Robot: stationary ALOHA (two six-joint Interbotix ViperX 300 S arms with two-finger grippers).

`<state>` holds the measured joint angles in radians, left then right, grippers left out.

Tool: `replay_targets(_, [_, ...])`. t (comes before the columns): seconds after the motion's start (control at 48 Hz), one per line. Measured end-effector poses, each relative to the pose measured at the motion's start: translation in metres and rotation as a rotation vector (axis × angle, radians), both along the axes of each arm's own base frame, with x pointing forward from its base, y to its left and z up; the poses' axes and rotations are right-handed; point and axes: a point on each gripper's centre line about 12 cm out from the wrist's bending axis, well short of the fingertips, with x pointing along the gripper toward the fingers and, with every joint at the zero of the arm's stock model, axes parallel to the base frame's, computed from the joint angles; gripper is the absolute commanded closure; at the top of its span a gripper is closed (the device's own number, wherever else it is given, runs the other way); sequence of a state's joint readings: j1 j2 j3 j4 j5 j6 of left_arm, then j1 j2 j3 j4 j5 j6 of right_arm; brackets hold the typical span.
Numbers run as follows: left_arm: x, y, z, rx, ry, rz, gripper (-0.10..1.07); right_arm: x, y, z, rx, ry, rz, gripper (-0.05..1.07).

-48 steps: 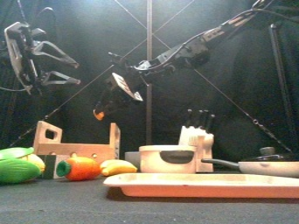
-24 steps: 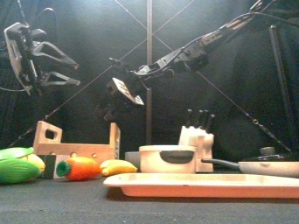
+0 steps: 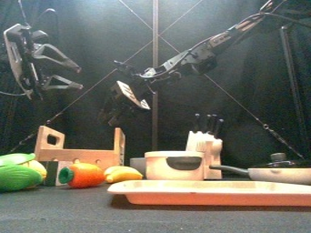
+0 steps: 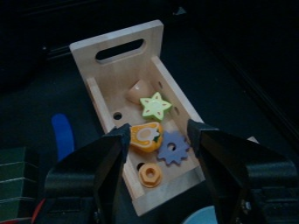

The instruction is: Place yellow nut in toolbox

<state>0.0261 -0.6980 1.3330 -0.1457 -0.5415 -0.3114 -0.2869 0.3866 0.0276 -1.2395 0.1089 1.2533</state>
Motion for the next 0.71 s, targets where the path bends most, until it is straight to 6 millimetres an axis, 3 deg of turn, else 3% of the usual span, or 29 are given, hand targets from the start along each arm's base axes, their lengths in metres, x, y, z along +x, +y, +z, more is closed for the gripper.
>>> replay_targets(0.708, [-0.0021,-0.0004,-0.0040,0.003,0.013,-0.002,0.15,0.0000,0.0016,-0.0007,0.009,0.003,-0.015,0.14])
